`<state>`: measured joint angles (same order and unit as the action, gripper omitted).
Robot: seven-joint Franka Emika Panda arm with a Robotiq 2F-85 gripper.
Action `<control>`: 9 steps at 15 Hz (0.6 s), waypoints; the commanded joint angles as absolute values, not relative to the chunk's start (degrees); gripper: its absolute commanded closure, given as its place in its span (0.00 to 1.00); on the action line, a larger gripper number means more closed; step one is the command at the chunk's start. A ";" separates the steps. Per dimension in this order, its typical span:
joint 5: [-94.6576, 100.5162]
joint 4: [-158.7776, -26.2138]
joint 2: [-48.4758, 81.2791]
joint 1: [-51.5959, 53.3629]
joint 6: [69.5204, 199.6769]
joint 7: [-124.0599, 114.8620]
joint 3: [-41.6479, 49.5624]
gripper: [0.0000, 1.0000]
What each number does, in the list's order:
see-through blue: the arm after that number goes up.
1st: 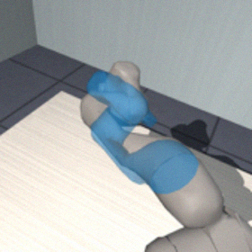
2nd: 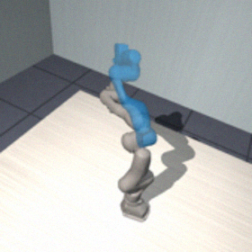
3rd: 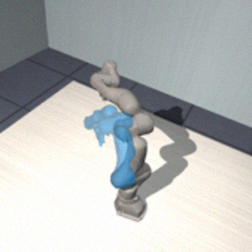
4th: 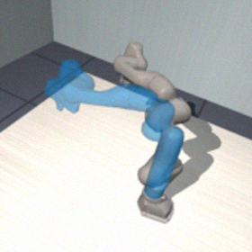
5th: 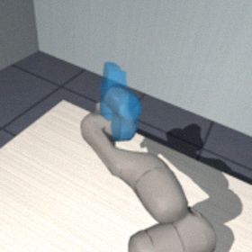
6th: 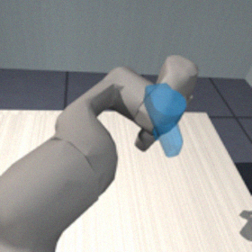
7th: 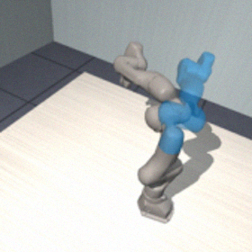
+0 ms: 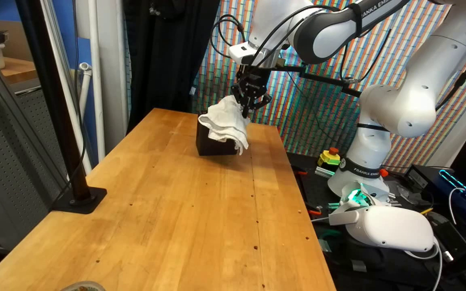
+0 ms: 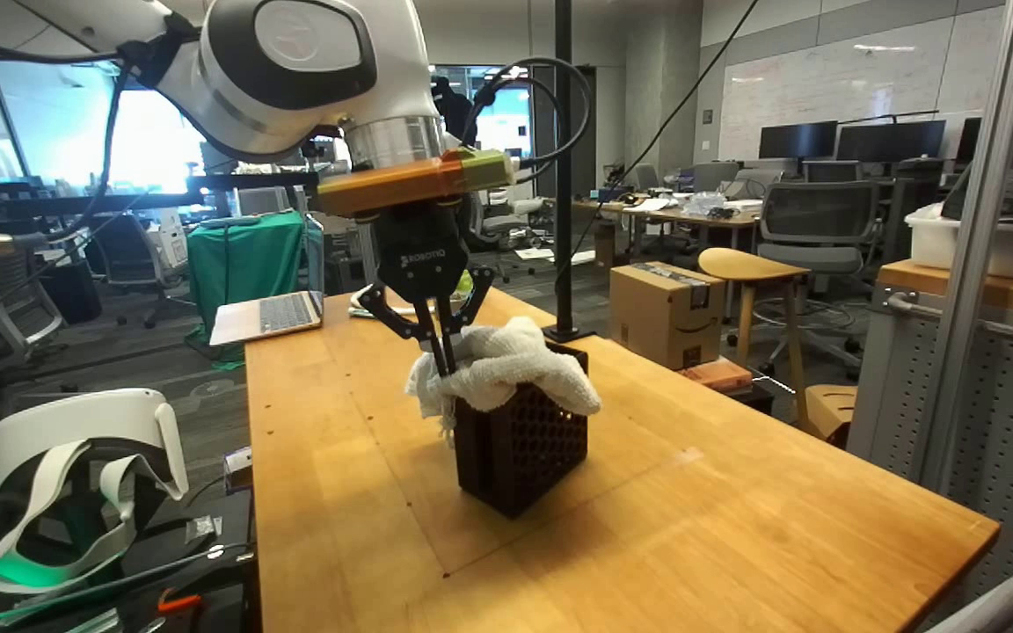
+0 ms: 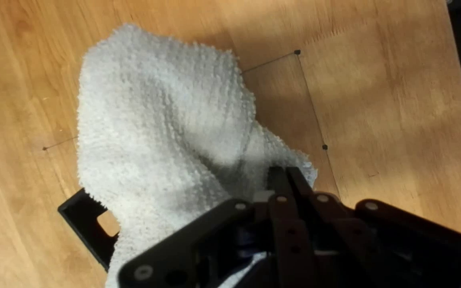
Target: Put the white towel in the black box
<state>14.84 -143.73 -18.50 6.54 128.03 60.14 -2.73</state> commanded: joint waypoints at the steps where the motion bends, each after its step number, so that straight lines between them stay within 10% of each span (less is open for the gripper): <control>1: 22.23 -143.48 -19.07 5.84 130.06 54.85 -4.74 0.93; 9: 34.89 -142.33 -15.94 5.90 139.74 43.76 -6.29 0.93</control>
<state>31.86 -143.34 -17.71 6.55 134.97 47.53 -6.39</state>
